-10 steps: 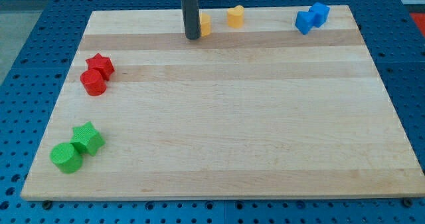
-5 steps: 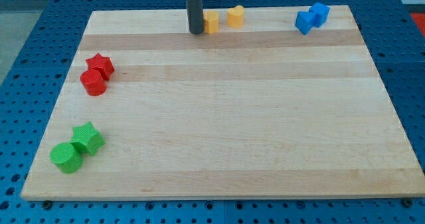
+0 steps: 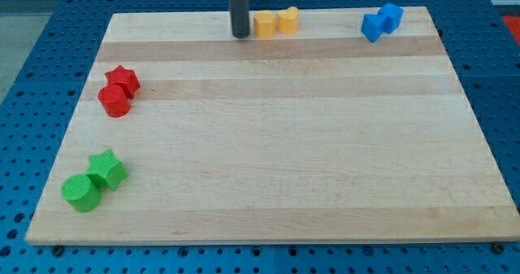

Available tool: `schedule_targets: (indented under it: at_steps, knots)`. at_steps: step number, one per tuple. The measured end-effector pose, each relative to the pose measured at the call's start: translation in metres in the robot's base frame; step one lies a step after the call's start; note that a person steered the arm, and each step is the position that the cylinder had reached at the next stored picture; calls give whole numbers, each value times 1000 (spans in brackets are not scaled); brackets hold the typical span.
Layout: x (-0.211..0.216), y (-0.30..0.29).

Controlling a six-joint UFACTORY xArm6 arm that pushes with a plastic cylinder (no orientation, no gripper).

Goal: Push the yellow hexagon to the top center of the board

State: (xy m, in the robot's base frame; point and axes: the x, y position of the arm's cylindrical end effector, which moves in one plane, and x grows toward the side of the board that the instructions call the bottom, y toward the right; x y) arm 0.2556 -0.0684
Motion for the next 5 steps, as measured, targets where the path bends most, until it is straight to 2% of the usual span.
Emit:
schedule_targets:
  at_steps: [2, 5]
  knots:
    - [17, -100]
    - [77, -192]
